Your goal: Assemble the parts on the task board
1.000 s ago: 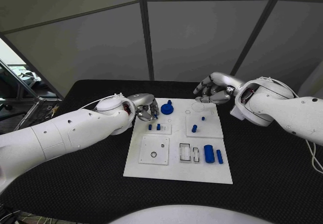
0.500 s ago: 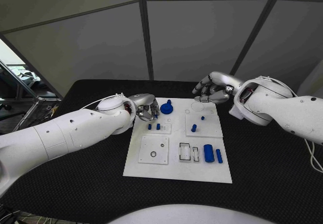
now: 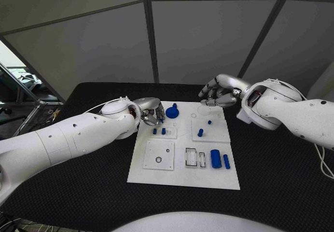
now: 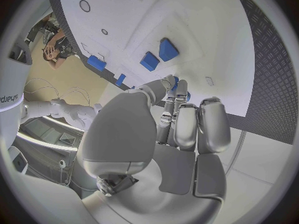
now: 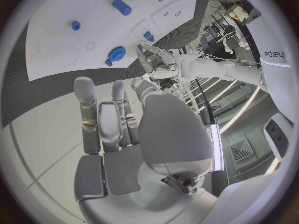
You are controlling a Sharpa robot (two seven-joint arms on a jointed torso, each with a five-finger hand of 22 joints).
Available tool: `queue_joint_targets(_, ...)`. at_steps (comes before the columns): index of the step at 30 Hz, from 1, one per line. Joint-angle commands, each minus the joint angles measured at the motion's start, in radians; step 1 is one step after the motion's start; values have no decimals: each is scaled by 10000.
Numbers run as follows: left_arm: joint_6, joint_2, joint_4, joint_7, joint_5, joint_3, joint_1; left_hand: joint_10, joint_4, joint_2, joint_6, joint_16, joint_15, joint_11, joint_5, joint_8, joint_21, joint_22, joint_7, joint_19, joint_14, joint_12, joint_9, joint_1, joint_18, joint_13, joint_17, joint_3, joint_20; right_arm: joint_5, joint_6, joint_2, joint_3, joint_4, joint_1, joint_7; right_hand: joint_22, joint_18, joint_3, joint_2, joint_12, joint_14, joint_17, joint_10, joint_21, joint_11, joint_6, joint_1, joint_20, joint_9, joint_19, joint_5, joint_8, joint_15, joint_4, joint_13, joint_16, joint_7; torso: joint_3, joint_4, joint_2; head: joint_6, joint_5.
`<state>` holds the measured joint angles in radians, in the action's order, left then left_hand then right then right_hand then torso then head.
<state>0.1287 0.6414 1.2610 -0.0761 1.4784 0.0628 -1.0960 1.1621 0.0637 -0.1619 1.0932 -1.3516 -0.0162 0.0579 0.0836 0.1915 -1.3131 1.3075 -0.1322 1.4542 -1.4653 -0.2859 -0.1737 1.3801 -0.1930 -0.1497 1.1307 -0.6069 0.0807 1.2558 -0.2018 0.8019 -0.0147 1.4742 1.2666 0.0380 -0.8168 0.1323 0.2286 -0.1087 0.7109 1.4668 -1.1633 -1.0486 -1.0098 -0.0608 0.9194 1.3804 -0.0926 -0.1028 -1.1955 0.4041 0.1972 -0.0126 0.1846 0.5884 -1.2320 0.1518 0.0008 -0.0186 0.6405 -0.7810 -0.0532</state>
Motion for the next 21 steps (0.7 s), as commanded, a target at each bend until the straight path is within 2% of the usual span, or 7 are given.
queue_joint_targets(1,-136,-27,-87,-28,-46,13,-11,78,0,-11,31,-34,-23,24,42,-17,3,528,7,43,-181,55,-6,-99,1278,6,-8,70,1,28,3,-7,-7,20,20,-46,-14,117,23,-49,-35,179,-1,-66,18,4,29,-4,21,-1,-44,52,46,-45,23,-11,27,-1,-1,11,-6,1,3)
queue_joint_targets(21,-436,-149,-212,-13,-47,10,-13,74,-15,-37,18,-41,-20,26,32,-88,39,509,25,28,-177,147,25,-180,1271,13,-28,145,2,28,14,-3,-7,33,21,-28,-14,117,23,-49,-35,179,-1,-66,18,4,29,-4,21,-1,-44,52,46,-45,23,-11,27,-1,-1,5,-3,-47,26)
